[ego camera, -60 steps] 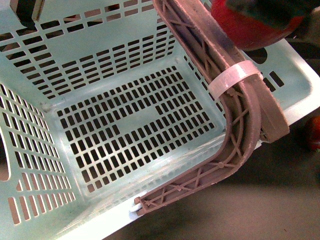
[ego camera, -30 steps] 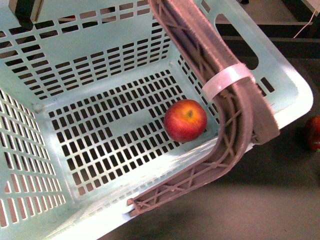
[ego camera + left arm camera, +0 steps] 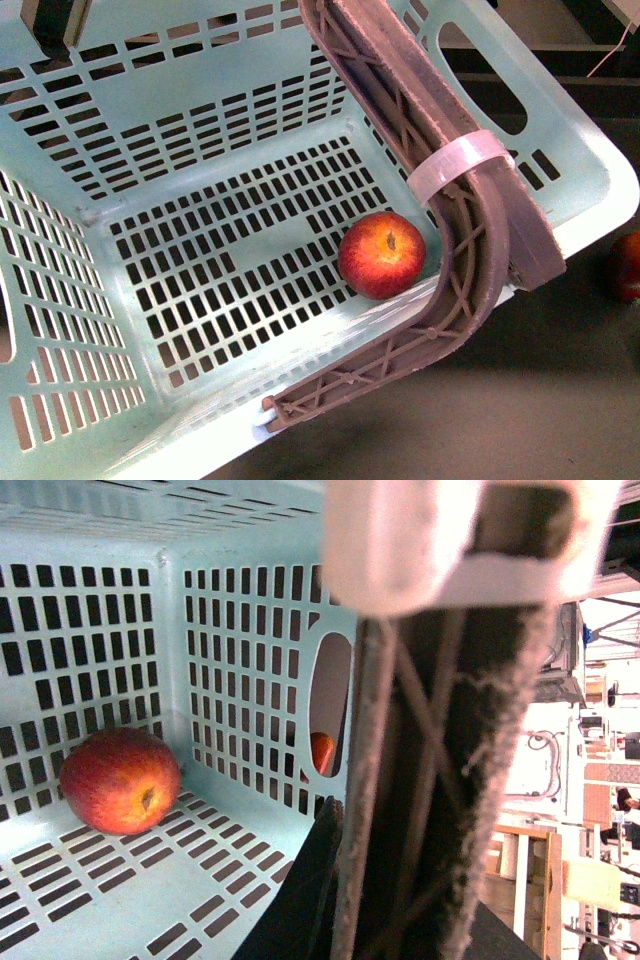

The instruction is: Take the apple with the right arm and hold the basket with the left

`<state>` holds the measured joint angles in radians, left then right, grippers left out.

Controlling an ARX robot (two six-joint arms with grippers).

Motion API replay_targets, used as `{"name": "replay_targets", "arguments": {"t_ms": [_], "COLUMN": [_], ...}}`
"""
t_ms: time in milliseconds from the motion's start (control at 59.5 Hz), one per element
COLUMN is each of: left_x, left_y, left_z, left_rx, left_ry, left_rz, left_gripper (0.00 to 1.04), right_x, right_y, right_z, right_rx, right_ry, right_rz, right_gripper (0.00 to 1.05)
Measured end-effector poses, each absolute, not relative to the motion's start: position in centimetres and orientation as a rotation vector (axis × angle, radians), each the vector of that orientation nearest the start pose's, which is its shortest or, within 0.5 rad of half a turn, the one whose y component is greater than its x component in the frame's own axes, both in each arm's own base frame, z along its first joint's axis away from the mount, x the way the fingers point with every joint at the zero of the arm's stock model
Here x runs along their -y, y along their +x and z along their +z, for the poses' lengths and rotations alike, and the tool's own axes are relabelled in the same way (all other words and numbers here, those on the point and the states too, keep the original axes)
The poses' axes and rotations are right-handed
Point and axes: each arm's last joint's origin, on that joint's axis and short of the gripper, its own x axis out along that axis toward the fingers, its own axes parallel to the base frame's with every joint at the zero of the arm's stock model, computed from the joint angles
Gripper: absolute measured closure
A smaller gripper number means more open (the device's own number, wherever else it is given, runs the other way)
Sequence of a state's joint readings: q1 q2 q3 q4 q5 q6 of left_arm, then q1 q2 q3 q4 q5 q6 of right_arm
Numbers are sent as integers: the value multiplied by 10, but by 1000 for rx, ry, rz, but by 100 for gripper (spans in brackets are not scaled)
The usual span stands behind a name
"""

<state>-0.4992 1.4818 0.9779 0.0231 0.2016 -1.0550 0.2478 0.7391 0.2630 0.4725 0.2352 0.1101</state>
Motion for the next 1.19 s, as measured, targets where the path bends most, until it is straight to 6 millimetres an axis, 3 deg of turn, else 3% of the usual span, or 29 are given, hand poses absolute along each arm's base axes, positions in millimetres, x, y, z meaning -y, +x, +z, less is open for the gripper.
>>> {"name": "replay_targets", "arguments": {"t_ms": [336, 588, 1193], "left_x": [161, 161, 161], "left_y": [283, 283, 283], "left_z": [256, 256, 256], "left_rx": [-795, -797, -794], "left_ry": [-915, -916, -914], "left_rz": [-365, -367, -364], "left_gripper": [98, 98, 98], "right_x": [-16, -1, 0], "right_y": [141, 129, 114], "right_z": [194, 182, 173], "right_rx": [-7, -8, 20], "right_ry": [11, 6, 6], "right_rz": [8, -2, 1], "right_gripper": [103, 103, 103]}}
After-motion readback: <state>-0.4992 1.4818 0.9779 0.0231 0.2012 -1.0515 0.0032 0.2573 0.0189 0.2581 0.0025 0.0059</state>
